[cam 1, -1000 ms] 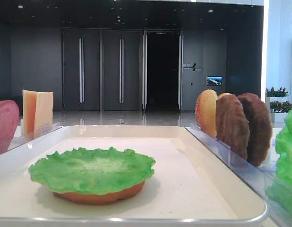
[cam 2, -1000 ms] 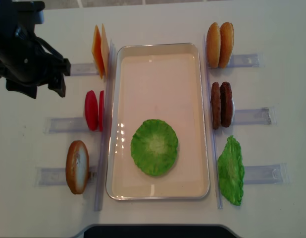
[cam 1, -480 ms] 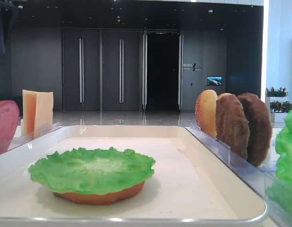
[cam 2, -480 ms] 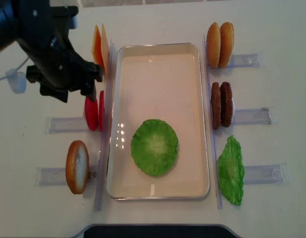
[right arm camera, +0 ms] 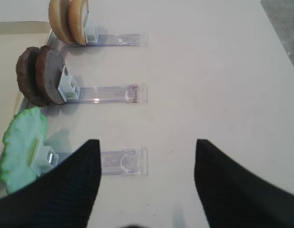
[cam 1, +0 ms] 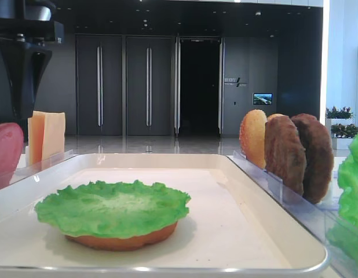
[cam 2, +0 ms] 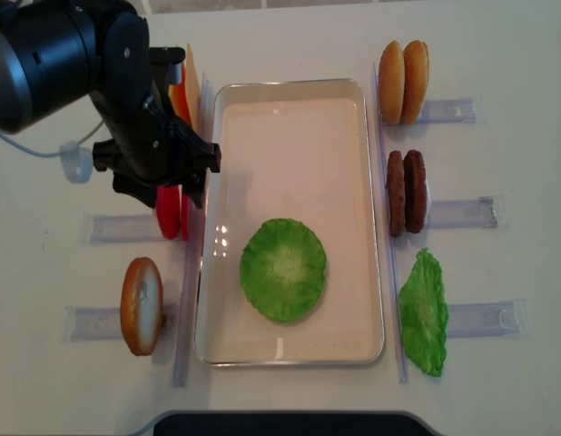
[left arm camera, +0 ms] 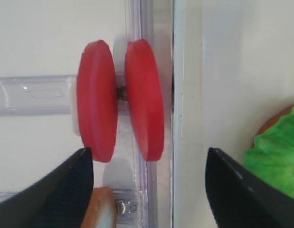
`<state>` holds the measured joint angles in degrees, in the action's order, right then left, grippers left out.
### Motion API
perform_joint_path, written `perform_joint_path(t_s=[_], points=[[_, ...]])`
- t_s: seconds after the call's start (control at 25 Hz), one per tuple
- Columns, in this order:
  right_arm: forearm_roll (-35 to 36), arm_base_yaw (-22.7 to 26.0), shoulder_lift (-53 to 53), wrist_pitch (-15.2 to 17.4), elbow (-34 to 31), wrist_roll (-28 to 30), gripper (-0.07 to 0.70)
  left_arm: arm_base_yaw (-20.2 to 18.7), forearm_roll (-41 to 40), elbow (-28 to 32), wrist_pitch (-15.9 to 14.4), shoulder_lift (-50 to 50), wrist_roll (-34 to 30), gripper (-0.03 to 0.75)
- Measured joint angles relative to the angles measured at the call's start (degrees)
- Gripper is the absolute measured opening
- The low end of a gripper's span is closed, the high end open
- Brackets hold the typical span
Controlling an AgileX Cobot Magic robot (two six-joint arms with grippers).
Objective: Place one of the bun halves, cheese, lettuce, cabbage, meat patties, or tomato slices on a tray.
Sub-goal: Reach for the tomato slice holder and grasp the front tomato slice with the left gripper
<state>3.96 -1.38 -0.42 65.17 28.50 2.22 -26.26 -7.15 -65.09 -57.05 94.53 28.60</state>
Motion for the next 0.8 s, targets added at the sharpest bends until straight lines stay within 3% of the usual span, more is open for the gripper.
perform_joint_path(t_s=[0.2, 0.8], points=[[0.1, 0.0, 0.0, 0.0, 0.0, 0.0, 0.440, 0.0, 0.1, 0.0, 2.2, 0.1, 0.2, 0.555], [0.2, 0.0, 0.0, 0.0, 0.0, 0.0, 0.440, 0.0, 0.4, -3.0, 2.8, 4.1, 0.2, 0.555]])
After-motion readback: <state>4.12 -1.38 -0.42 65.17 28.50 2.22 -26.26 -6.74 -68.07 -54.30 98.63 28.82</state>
